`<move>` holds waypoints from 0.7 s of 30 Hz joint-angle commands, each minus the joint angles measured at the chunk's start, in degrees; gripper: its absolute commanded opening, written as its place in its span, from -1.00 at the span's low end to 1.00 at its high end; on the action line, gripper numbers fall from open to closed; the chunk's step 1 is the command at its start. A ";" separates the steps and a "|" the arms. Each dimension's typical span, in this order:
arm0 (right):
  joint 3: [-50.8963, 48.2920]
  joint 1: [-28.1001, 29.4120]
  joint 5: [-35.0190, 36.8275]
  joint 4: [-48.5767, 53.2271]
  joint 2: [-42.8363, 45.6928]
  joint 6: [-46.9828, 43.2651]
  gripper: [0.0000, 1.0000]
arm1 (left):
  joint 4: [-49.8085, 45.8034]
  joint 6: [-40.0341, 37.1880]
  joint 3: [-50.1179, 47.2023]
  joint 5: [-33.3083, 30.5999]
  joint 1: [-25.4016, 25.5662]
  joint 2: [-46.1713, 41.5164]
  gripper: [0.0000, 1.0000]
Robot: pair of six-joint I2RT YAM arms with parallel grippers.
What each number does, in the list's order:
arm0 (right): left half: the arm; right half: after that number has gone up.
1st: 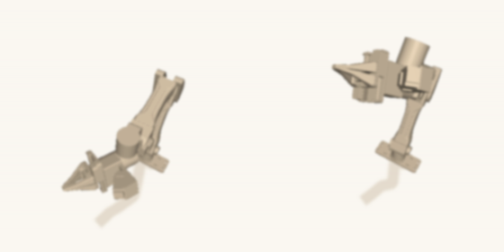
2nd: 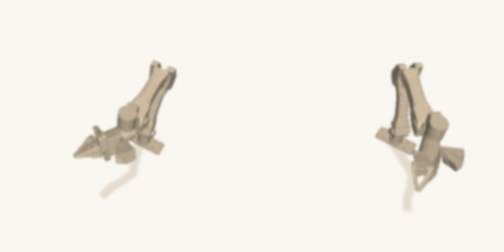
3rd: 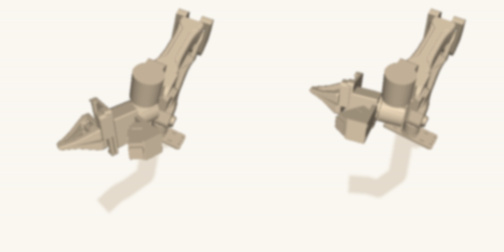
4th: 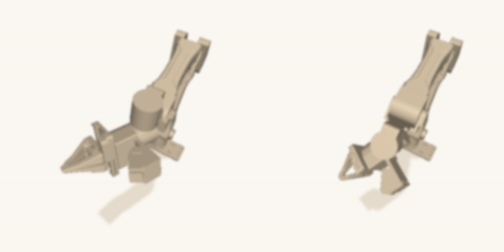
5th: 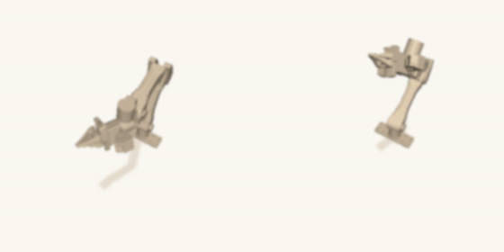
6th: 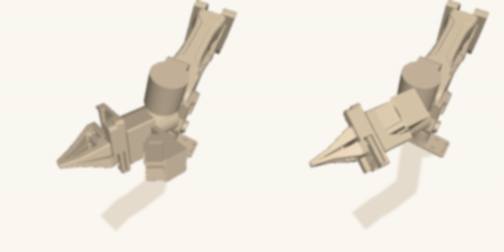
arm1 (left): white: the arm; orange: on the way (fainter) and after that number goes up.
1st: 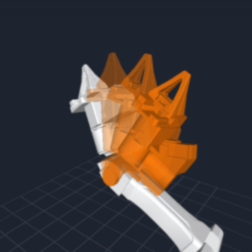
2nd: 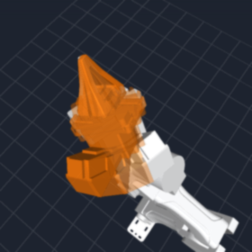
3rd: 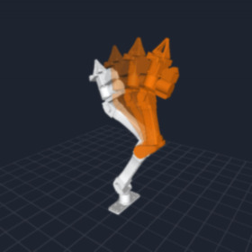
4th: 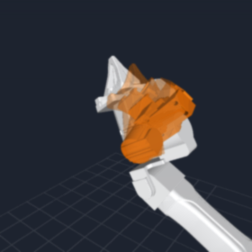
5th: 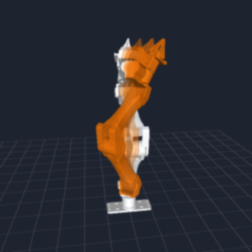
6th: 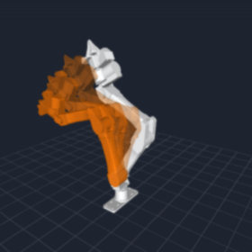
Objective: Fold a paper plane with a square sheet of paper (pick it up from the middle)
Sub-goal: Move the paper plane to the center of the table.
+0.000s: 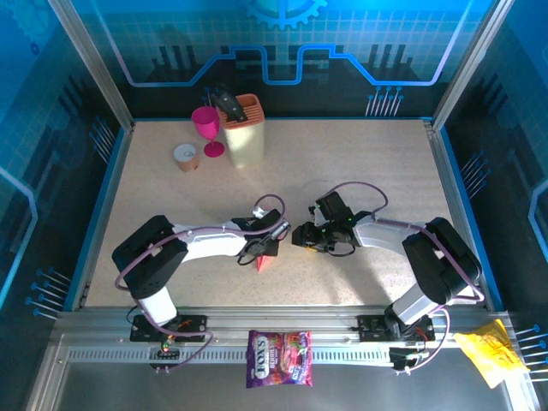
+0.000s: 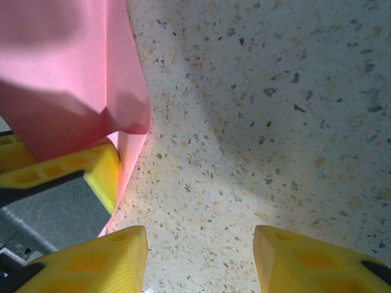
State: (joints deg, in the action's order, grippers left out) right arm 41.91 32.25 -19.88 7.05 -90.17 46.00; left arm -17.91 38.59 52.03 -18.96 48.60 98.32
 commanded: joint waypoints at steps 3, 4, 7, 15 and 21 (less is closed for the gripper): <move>1.24 0.81 0.52 1.62 0.71 -0.91 -0.01 | -3.75 1.67 -0.55 -1.85 1.00 0.32 -0.28; 1.24 0.81 0.47 1.61 0.66 -0.91 -0.01 | -3.77 1.67 -0.67 -2.09 1.10 -0.06 -0.28; 1.15 0.80 0.51 1.60 0.55 -1.01 -0.01 | -3.95 1.70 -0.88 -2.38 1.11 -1.30 -0.28; 1.07 0.80 0.35 1.35 0.22 -1.13 -0.01 | -4.59 1.74 -1.36 -3.72 1.12 -5.25 -0.11; 1.26 0.88 0.08 1.46 0.26 -1.35 -0.01 | -4.34 1.67 -1.34 -4.15 1.05 -7.21 -0.05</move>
State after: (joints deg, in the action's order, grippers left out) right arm 41.91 32.25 -19.90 7.07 -90.17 45.74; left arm -20.71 39.16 51.22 -21.47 49.30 92.88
